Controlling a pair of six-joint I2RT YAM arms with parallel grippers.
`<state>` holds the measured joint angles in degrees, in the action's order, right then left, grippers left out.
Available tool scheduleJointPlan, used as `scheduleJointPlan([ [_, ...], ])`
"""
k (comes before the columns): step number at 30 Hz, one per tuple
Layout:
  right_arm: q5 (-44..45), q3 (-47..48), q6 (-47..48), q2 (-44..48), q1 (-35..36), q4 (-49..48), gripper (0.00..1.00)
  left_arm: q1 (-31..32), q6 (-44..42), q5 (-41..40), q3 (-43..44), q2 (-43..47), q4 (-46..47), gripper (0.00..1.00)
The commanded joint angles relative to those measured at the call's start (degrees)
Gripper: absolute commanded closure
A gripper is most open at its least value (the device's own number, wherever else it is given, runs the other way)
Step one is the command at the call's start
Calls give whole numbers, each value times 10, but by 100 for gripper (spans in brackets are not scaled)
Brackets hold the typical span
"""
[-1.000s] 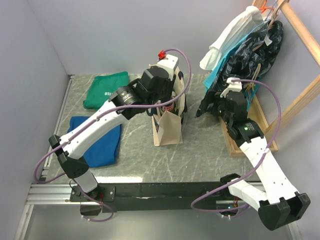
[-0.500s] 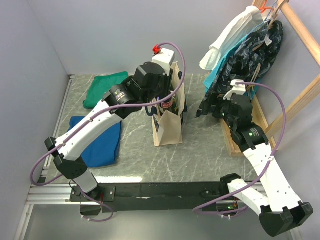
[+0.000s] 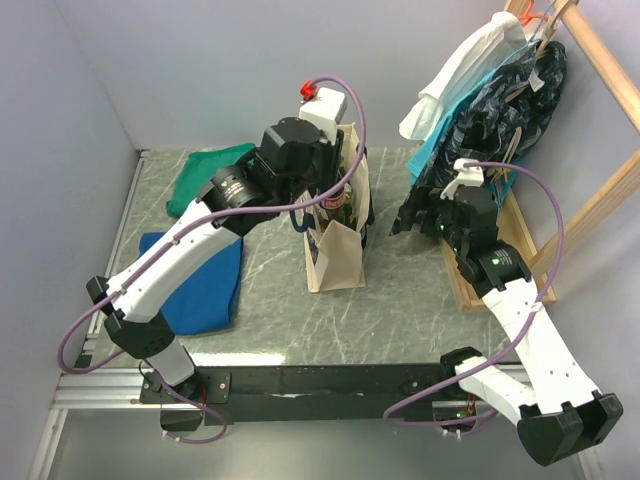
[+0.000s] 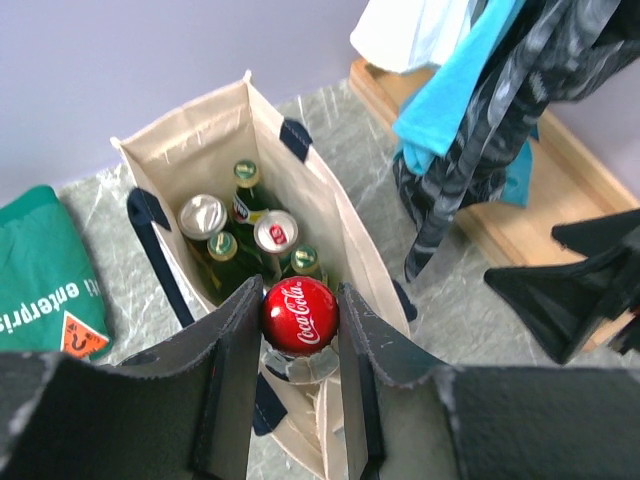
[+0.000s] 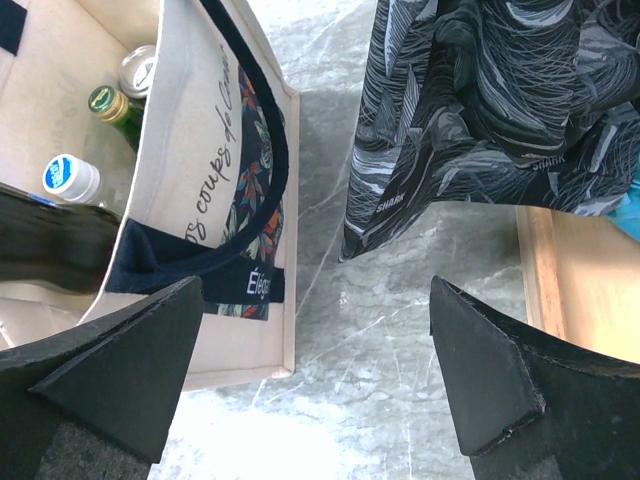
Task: Take the beverage out of the canvas bag
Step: Take out the drink from the canvas bag.
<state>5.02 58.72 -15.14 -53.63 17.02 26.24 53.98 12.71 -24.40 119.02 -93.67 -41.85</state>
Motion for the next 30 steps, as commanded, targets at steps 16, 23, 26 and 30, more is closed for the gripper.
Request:
scheduleJointPlan([
  [16, 25, -15, 15, 1, 4, -28, 0, -5, -71, -51, 61, 68, 181, 99],
  [23, 26, -19, 12, 2, 5, -29, 0, -5, -85, -42, 94, 71, 199, 99],
  [26, 30, -20, 10, 3, 4, -29, 0, -5, -86, -54, 80, 83, 217, 99],
  [30, 31, -19, 10, 5, 5, -24, 0, -5, -96, -83, 68, 103, 234, 99],
])
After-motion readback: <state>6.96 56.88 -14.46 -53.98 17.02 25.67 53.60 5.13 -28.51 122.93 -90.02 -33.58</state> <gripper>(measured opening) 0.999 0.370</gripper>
